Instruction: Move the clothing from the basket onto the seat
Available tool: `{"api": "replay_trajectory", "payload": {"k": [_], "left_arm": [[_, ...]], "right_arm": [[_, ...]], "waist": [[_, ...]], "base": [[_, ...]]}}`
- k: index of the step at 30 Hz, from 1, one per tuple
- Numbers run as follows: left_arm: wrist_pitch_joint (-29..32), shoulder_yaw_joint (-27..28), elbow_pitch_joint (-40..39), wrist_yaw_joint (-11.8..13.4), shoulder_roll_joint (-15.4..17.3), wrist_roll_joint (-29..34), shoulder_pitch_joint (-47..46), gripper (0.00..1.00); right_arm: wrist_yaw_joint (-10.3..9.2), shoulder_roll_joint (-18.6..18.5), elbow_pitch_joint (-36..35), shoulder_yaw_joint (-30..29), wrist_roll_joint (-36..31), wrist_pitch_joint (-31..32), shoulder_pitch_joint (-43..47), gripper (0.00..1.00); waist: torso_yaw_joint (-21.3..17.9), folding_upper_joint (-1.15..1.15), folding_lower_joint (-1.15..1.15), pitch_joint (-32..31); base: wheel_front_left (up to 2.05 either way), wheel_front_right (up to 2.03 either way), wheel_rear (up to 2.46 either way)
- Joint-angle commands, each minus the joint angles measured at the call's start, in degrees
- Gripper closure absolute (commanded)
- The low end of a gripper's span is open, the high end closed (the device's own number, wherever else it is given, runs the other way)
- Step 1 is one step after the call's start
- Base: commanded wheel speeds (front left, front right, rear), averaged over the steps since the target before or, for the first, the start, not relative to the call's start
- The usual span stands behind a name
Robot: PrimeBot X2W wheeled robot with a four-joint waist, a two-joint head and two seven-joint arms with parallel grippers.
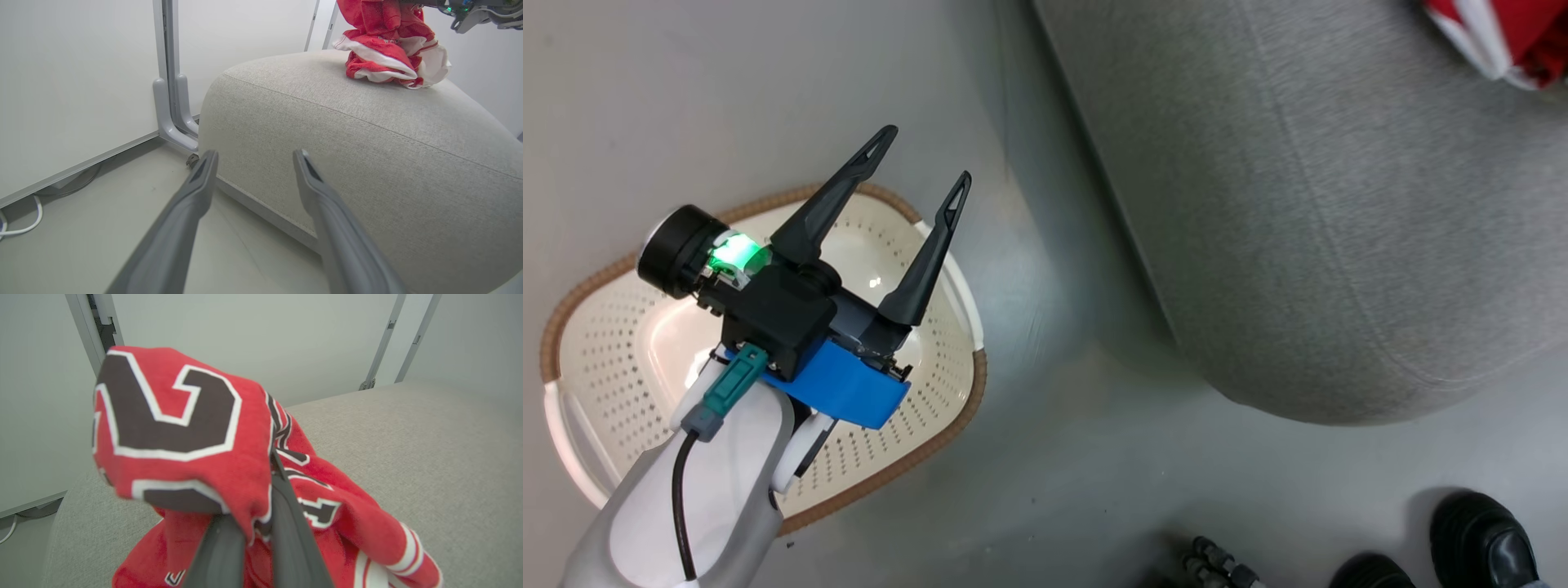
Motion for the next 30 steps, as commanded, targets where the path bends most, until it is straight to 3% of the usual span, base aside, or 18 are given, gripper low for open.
{"api": "replay_trajectory", "payload": {"k": [1, 13, 14, 15, 16, 17, 18, 30], "left_arm": [[-0.04, -0.01, -0.42, 0.02, 0.35, 0.27, -1.22, 0.00], [-1.01, -0.37, -0.47, 0.76, 0.21, 0.43, -1.47, 0.00], [-1.11, -0.45, -0.34, 0.72, 0.15, 0.42, -1.52, 0.00], [-1.17, -0.53, -0.22, 0.70, 0.08, 0.40, -1.58, 0.00], [-1.29, -0.66, -0.09, 0.69, -0.01, 0.44, -1.64, 0.00], [-1.42, -0.76, 0.05, 0.66, -0.07, 0.40, -1.65, 0.00], [-1.44, -0.88, 0.14, 0.63, -0.12, 0.32, -1.64, 0.00], [-2.24, -1.43, 1.84, 0.67, -0.90, -0.56, -1.80, 0.00]], "right_arm": [[0.01, 0.44, 0.36, -0.46, -0.57, -0.26, 0.38, 1.00], [0.01, 3.88, 0.66, -6.51, -6.65, -0.28, 1.91, 1.00], [0.01, 4.13, 0.66, -6.64, -6.98, -0.28, 2.02, 0.87], [0.01, 4.24, 0.68, -6.77, -7.24, -0.28, 2.11, 0.61], [0.01, 4.23, 0.69, -6.89, -7.56, -0.29, 2.19, 0.27], [0.01, 4.20, 0.70, -7.03, -7.73, -0.29, 2.29, 0.07], [0.01, 4.21, 0.68, -7.15, -7.84, -0.29, 2.39, 0.00], [0.01, 4.31, 1.30, -6.57, -8.92, -0.29, 3.10, 0.00]], "waist": [[1.28, 0.00, -0.02, 2.53], [2.12, 0.00, -0.02, 3.06], [2.16, 0.00, -0.02, 2.86], [2.20, 0.00, -0.02, 2.67], [2.26, 0.00, -0.02, 2.49], [2.32, 0.00, -0.02, 2.32], [2.37, 0.00, -0.02, 2.17], [2.98, 0.00, -0.02, 0.46]], "base": [[0.00, 0.00, 0.00], [0.00, 0.00, 0.00], [0.00, 0.00, 0.00], [0.00, 0.00, 0.00], [0.00, 0.00, 0.00], [0.00, 0.00, 0.00], [0.00, 0.00, 0.00], [0.00, 0.00, 0.00]]}}
